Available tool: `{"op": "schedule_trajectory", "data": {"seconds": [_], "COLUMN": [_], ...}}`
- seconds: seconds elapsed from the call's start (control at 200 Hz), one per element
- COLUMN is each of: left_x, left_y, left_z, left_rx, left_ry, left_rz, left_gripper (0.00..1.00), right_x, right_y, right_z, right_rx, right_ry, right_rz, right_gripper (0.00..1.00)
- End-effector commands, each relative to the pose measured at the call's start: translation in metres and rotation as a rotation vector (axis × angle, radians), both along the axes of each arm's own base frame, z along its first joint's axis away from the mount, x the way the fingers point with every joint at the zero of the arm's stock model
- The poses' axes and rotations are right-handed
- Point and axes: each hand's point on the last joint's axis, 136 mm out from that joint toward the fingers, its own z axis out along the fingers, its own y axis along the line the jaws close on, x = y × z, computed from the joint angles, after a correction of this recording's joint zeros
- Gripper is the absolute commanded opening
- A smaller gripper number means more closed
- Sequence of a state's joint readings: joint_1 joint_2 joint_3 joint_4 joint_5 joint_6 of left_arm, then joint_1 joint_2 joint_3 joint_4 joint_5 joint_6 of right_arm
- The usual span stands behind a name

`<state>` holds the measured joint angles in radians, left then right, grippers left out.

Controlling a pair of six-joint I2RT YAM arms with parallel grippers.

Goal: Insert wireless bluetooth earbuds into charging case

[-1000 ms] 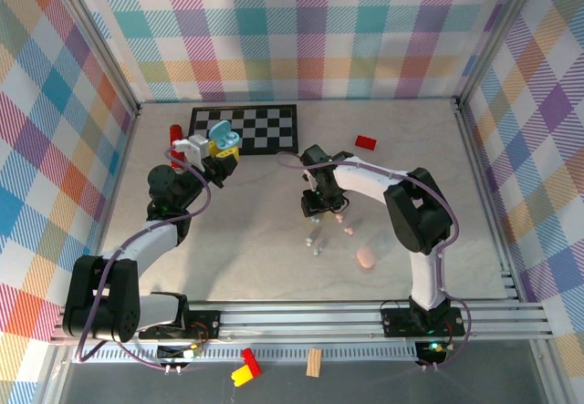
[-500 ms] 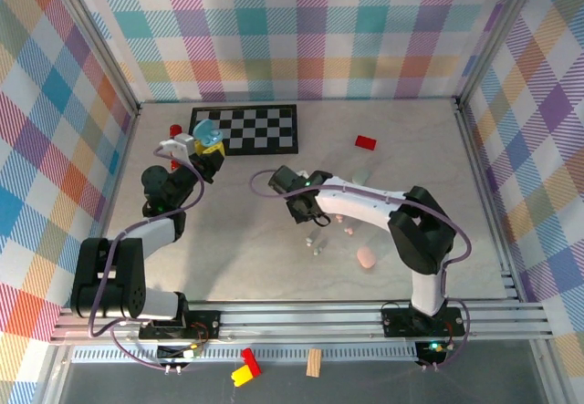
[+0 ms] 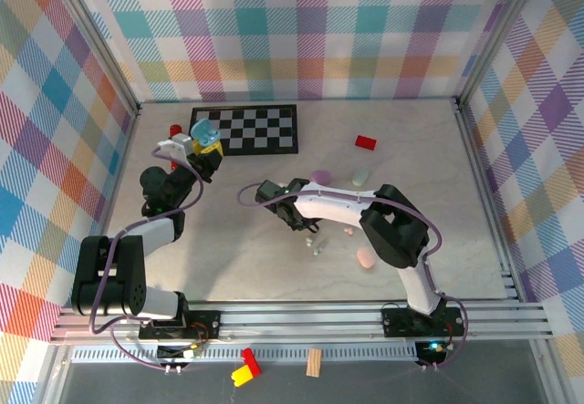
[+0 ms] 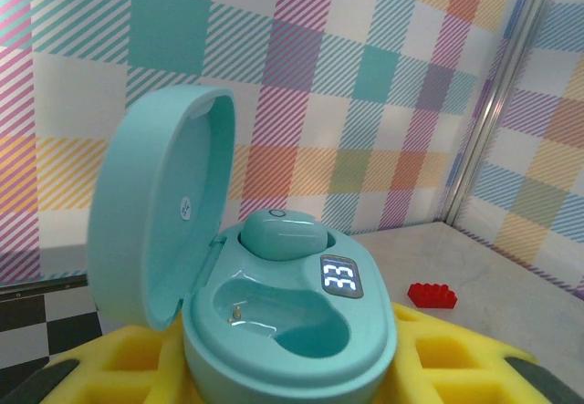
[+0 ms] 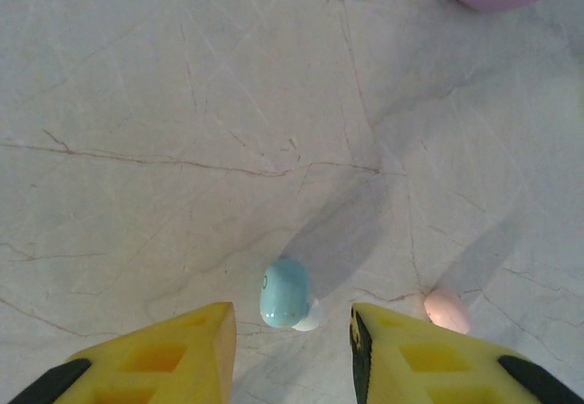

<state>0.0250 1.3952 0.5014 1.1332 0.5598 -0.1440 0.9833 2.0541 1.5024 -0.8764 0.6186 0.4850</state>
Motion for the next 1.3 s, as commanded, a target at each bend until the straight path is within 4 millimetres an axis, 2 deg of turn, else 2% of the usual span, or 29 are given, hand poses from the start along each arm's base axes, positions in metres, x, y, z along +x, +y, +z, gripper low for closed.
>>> {"op": "schedule_trajectory", "data": {"seconds": [0.0,0.43,0.785,0.99,1.19,1.295], "left_x": [-0.011,-0.019,-0.022,-0.025,-0.024,-0.024], "left_y": [0.001,-0.003,-0.004,-0.006,-0.014,-0.028], "left_z": [0.012,0.018,0.019,0.019,0.014,0.009], "left_rx": [0.038,0.044,0.039,0.044,0.045,0.061], "left_ry": [-0.065,-0.076,-0.078,-0.096,-0.085,-0.07], "left_rz": [-0.007,-0.029,-0.038,-0.05,-0.078,-0.114], "left_gripper": [0.38,0.38,0.38,0.38,0.37,0.37], "right_x": [0.0,-0.002,-0.002,0.0,-0.004,-0.003], "right_y": [0.0,-0.002,-0.007,0.001,0.013,0.02], "right_z": [-0.004,-0.019,-0.023,-0.009,0.012,0.033], "right_rx": [-0.04,-0.092,-0.11,-0.039,0.25,0.393], "right_ry": [0.004,0.043,0.06,0.05,0.13,0.133], "right_rz": [-0.001,-0.005,-0.019,-0.017,-0.079,-0.074], "right_gripper": [0.36,0.3,0.21,0.18,0.19,0.19]}}
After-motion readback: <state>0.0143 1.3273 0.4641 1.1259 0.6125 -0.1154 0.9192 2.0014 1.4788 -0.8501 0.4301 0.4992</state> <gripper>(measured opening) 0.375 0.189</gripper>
